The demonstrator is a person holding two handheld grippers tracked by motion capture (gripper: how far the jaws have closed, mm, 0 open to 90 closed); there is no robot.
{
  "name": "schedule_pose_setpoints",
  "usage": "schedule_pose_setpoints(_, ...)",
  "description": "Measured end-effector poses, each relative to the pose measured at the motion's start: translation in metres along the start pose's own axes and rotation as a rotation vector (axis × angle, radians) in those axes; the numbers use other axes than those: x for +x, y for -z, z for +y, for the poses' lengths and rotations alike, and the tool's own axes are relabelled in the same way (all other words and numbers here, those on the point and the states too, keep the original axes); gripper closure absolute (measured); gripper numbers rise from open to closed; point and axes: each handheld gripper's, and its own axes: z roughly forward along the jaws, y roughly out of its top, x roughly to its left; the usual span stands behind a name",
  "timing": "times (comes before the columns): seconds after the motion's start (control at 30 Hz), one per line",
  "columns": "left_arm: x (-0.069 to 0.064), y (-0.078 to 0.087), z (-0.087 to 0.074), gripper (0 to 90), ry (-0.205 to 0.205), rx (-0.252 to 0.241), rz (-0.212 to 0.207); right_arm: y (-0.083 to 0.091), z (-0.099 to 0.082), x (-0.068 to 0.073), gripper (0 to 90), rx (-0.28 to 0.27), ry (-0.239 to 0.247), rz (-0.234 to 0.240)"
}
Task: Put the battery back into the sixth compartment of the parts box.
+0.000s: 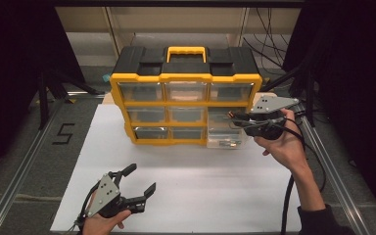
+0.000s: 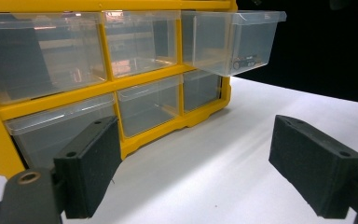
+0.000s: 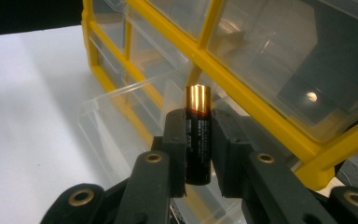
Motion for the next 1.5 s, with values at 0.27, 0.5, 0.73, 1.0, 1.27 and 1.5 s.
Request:
schedule_pose_setpoints(0.27,0.0,0.0,0.0,16.2,0.001,0.001,0.001,-0.009,-0.001,-0.004,76.7,0.026,0.007,-0.01)
schedule_pose_setpoints(0.5,0.0,0.001,0.0,16.2,0.0,-0.001,0.002,-0.014,-0.002,-0.005,76.3,0.061,0.015,-0.011)
schedule_pose_setpoints(0.73,0.0,0.001,0.0,16.2,0.0,0.0,0.001,-0.015,-0.001,-0.004,65.0,0.056,0.002,-0.017)
schedule_pose_setpoints(1.0,0.001,0.001,0.0,16.2,0.0,-0.001,0.002,-0.006,0.004,0.0,57.1,0.02,-0.009,-0.016)
schedule_pose_setpoints(1.27,0.001,0.001,0.0,16.2,0.0,-0.002,0.002,-0.002,0.008,0.007,45.1,-0.011,-0.038,0.001)
schedule_pose_setpoints(1.5,0.001,0.001,0.0,16.2,0.002,-0.002,0.005,-0.001,0.01,0.016,35.1,-0.026,-0.076,0.012)
